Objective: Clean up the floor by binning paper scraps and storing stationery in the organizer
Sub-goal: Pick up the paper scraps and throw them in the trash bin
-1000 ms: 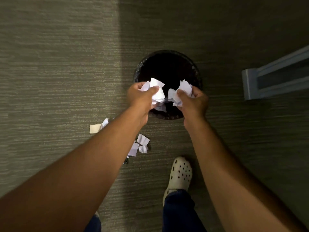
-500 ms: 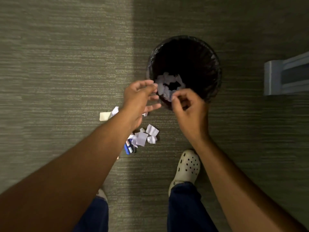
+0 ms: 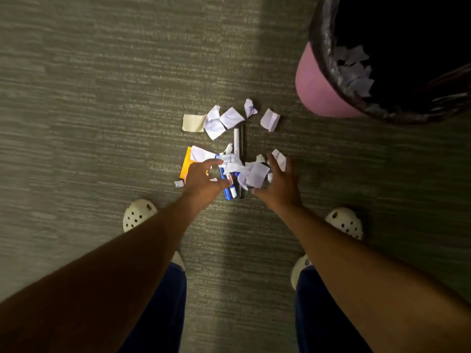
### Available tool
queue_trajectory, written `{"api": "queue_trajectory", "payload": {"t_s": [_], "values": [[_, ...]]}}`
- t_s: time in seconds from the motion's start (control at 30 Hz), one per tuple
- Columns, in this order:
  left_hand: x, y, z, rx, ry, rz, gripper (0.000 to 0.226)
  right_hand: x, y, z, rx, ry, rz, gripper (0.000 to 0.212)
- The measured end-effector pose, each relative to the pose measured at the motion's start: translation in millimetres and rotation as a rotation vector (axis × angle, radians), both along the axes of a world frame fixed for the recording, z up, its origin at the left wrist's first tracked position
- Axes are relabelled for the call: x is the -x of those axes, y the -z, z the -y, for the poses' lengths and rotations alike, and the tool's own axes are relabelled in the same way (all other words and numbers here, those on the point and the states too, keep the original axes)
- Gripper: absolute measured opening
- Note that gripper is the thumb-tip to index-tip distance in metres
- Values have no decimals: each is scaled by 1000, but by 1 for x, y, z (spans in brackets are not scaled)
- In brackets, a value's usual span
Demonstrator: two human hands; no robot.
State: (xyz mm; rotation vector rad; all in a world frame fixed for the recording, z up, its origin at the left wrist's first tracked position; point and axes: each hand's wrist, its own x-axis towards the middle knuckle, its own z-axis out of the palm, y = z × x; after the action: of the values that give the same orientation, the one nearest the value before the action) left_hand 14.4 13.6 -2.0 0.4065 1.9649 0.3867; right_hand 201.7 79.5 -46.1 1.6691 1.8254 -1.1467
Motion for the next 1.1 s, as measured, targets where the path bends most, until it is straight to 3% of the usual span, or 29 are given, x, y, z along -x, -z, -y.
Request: {"api": "queue_trajectory", "payload": {"t_s": [0.13,0.27,0.5,0.63,0.73,0.8,0.97,1.1], "values": [[0,44,17,-23,375,-154,90,14,29,15,-169,-251,77,97],[-12,67,14,-13,571,-285,94,16,37,31,-287,-384,108,75],[-38,83,-1,-15,412,-427,57,13,43,17,-458,-451,-24,29],[-35,89,-9,30,330,-376,35,15,48,8,-329,-533,-95,30],[-29,89,-14,30,122,-325,40,17,51,2,-291,-542,-126,25],[-24,87,-15,63,6,-322,43,18,51,-1,-231,-415,-128,19],[-16,73,-16,117,-47,-278,52,14,31,-7,-18,314,-193,10],[-18,30,-31,77,-220,-185,65,3,-19,-19,193,747,-366,23]]}}
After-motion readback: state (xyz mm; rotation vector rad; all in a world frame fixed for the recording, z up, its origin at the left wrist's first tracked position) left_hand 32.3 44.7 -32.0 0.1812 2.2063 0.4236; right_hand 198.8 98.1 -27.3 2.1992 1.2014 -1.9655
